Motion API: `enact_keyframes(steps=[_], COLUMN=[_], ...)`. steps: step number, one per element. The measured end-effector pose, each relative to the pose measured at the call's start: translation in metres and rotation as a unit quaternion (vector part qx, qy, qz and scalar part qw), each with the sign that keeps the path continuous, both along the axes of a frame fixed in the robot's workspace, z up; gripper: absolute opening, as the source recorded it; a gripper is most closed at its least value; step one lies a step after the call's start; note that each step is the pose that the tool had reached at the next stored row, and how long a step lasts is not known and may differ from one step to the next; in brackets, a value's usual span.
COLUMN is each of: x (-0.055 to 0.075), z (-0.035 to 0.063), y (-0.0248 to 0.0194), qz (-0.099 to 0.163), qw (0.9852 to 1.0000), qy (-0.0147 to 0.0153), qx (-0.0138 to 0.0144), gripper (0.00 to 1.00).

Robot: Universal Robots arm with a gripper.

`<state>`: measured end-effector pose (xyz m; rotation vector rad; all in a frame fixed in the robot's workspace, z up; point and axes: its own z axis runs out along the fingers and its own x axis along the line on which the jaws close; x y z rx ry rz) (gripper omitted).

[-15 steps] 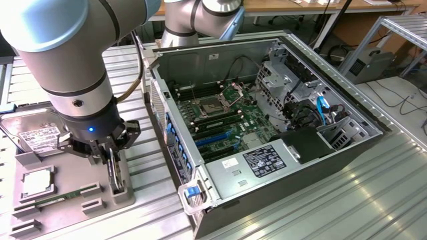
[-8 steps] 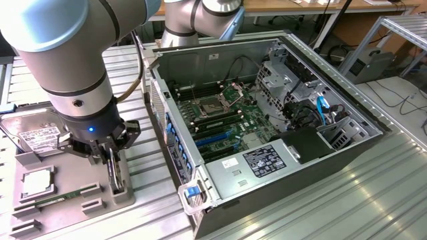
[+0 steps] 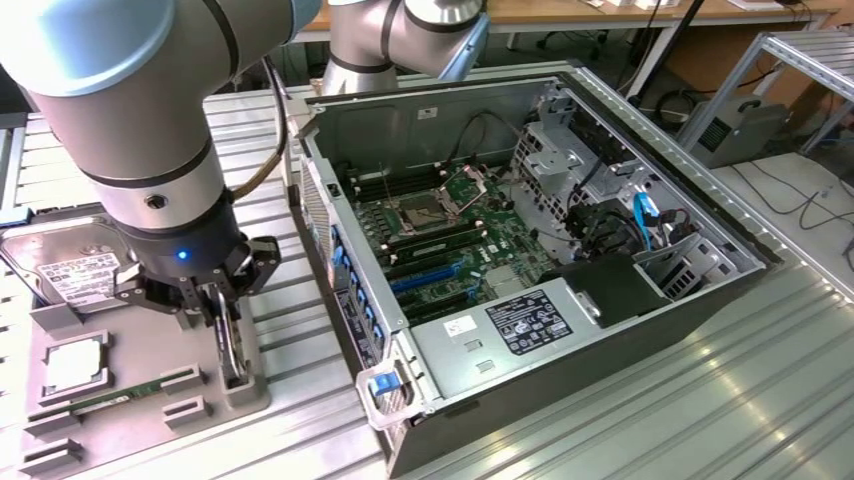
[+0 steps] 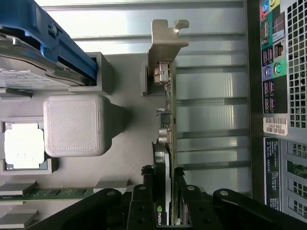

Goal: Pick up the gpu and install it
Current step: 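Pick up the gpu and move the gpu toward the slot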

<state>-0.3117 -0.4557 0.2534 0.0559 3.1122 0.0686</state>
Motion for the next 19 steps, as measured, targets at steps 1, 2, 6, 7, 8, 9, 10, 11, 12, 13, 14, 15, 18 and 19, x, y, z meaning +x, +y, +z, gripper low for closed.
enact_keyframes(steps=[1,2,6,7,8,9,10,11,12,13,14,15,18,19], x=[0.0,0.0,0.0,0.0,0.0,0.0,0.0,0.0,0.0,0.0,0.0,0.0,0.0,0.0], z=[0.0004,0.0008,0.0103,0.0134,0.0165,0.0198,0.0236,0.0276,0.0312,0.0354,0.0399,0.0465,0.0636,0.0682], y=[0.0,0.0,0.0,0.0,0.0,0.0,0.0,0.0,0.0,0.0,0.0,0.0,0.0,0.0], qz=[0.002,0.006,0.013,0.013,0.013,0.013,0.013,0.013,0.013,0.013,0.013,0.013,0.013,0.013], qw=[1.0,1.0,0.9999,0.9999,0.9999,0.9999,0.9999,0.9999,0.9999,0.9999,0.9999,0.9999,0.9999,0.9999], qy=[-0.0001,-0.0001,0.0,0.0,-0.0001,0.0,0.0,0.0,0.0,0.0,0.0,0.0,0.0,0.0], qx=[0.0,0.0001,0.0001,0.0001,0.0001,0.0001,0.0001,0.0001,0.0001,0.0,0.0001,0.0001,0.0001,0.0001], gripper=[0.27,0.27,0.27,0.27,0.27,0.27,0.27,0.27,0.27,0.27,0.27,0.27,0.27,0.27])
